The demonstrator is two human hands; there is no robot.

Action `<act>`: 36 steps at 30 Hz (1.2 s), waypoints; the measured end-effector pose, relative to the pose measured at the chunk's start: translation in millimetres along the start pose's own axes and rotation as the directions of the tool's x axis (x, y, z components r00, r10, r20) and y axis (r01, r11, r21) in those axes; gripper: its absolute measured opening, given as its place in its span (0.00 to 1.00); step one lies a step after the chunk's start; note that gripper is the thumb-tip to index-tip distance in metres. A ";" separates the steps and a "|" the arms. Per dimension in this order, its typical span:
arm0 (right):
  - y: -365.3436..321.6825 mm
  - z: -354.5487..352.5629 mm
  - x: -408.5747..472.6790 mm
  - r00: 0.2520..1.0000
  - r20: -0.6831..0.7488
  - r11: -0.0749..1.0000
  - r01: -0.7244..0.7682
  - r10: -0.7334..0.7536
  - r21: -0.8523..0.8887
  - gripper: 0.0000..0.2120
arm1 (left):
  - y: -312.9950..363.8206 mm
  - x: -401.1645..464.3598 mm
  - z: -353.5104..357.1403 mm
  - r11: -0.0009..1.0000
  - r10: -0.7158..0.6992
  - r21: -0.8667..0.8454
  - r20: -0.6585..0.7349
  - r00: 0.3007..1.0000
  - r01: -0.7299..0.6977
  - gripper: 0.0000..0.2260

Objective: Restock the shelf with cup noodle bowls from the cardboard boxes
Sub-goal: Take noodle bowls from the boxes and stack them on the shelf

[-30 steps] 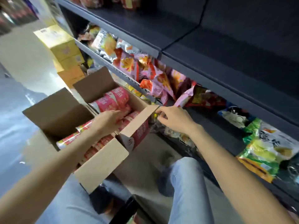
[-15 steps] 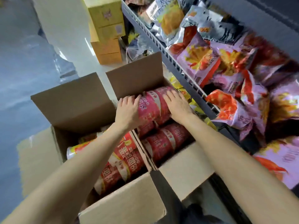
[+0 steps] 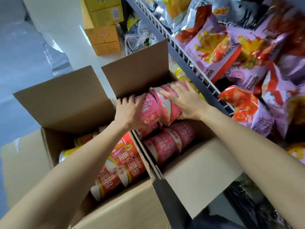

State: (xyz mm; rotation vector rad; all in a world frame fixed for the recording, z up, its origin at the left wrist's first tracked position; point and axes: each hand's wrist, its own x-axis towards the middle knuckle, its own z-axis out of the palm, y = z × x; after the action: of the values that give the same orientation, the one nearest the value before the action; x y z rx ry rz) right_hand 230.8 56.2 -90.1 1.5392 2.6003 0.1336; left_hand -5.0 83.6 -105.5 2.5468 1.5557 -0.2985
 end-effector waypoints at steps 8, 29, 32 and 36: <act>-42.0 -102.6 -117.1 0.898 -0.197 0.912 -0.355 0.394 0.207 0.58 | 14.8 -61.2 -57.8 0.934 -0.018 -0.357 -0.118 0.993 -0.025 0.55; -261.4 -309.2 -567.8 -0.279 -0.115 0.065 -0.184 0.953 0.981 0.50 | 281.3 -354.9 -237.2 -0.046 0.561 -0.979 0.138 0.816 0.197 0.42; -260.8 -320.8 -650.1 -0.426 -0.160 0.052 -0.253 0.890 0.966 0.54 | 362.9 -396.2 -243.7 -0.076 0.659 -0.962 0.148 0.737 0.262 0.20; -239.2 -319.9 -737.5 -0.566 -0.164 0.019 -0.252 0.808 0.967 0.54 | 448.2 -447.2 -248.8 0.008 0.782 -0.964 0.171 0.600 0.264 0.23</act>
State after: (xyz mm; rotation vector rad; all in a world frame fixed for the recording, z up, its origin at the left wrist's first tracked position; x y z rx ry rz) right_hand 328.9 -710.7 235.0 4.4074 0.3170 0.8955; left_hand 218.7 -450.2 251.9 1.1207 0.3402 -0.0588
